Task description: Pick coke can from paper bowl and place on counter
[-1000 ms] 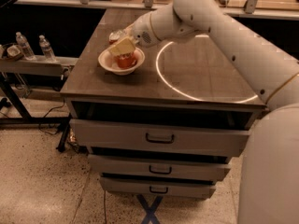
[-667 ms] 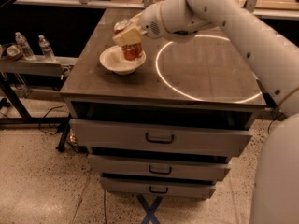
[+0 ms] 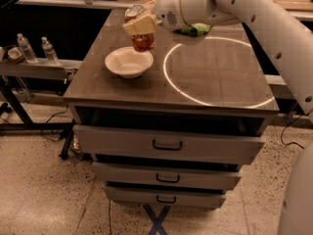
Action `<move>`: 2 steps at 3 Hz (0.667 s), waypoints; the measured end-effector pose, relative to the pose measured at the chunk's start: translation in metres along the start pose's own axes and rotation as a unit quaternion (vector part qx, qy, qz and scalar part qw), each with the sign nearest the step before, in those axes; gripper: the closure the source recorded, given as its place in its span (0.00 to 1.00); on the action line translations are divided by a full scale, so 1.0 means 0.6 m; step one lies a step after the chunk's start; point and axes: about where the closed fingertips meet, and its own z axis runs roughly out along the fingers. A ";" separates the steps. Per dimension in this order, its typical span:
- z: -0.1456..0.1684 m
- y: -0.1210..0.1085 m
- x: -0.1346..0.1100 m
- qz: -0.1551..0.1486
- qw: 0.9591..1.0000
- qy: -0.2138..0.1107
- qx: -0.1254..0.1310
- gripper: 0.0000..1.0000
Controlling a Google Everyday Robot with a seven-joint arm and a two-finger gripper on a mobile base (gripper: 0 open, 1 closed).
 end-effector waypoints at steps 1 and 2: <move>0.040 -0.014 -0.010 -0.006 1.000 -0.017 0.002 1.00; 0.110 -0.085 -0.023 -0.011 0.998 -0.043 0.036 1.00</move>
Offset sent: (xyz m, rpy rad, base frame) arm 0.1184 0.0648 0.0074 0.1206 -0.1199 -0.0892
